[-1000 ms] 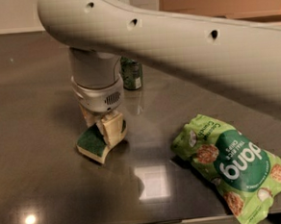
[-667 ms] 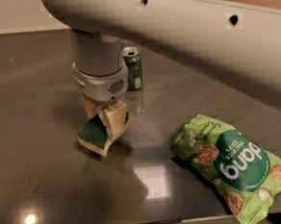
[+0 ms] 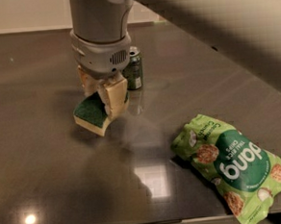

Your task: Pick sponge

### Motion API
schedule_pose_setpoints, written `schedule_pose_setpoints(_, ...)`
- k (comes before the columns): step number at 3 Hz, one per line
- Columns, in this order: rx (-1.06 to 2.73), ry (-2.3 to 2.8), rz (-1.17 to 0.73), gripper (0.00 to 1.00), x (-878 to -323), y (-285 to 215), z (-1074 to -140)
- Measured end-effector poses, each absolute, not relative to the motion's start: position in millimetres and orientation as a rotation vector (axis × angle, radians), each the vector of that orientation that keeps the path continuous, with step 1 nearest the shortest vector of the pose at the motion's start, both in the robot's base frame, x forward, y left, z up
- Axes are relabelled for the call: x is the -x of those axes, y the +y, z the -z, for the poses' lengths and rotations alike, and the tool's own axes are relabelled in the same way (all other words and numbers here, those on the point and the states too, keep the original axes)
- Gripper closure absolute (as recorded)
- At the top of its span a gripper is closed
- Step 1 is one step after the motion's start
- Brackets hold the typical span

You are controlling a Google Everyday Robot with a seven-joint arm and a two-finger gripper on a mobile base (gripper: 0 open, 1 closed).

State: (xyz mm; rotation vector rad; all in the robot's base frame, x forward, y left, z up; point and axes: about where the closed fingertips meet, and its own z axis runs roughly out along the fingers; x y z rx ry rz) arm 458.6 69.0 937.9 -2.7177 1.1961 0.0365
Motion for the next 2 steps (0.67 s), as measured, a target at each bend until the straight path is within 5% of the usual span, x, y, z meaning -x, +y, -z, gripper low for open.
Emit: schedule_pose_setpoints(2, 2.614, 1.232, -0.117, 1.0, -472.3, 72.2, -962.4)
